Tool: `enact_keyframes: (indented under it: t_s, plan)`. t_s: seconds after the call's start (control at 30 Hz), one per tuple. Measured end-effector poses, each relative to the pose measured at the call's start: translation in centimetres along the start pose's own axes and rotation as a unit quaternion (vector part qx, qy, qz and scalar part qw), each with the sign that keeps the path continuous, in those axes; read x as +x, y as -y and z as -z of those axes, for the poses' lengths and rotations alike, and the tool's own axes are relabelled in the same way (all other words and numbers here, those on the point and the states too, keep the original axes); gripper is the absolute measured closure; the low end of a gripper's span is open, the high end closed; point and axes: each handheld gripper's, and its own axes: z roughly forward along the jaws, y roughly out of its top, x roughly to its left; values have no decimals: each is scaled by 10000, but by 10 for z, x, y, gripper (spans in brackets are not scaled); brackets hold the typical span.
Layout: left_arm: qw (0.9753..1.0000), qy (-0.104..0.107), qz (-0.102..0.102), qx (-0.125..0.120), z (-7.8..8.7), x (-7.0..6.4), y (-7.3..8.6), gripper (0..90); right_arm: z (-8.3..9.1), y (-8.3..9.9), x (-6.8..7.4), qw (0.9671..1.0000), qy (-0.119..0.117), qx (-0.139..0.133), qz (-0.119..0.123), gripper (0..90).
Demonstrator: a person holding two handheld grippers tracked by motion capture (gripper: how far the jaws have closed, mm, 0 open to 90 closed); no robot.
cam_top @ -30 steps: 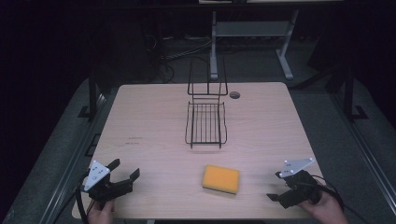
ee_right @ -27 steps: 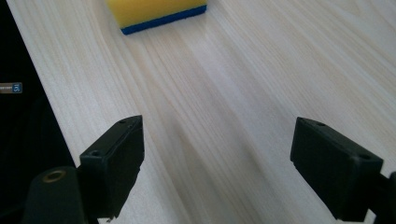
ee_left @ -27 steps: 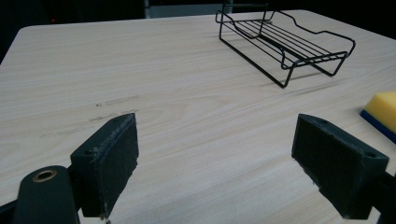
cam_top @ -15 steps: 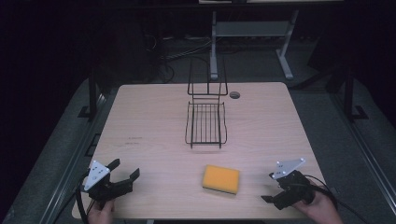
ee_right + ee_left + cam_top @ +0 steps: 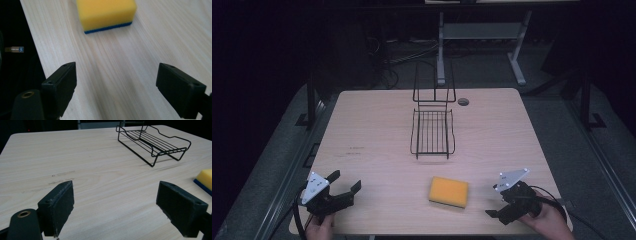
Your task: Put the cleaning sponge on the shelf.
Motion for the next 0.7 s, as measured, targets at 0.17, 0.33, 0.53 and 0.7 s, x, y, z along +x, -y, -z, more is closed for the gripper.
enact_keyframes:
  t_s: [0.17,0.33,0.53,0.7]
  plan:
    - [10000,-2,18,-17,0,1,0,140,2,-8,3,10000,-40,-17,89,164]
    - [10000,3,33,-11,0,1,0,140,-1,-14,4,9998,-78,28,183,164]
    - [10000,19,14,-7,-1,0,0,141,-4,-27,5,9993,-154,65,324,161]
    - [10000,14,45,-39,0,1,0,140,-7,-37,7,9988,-218,81,442,161]
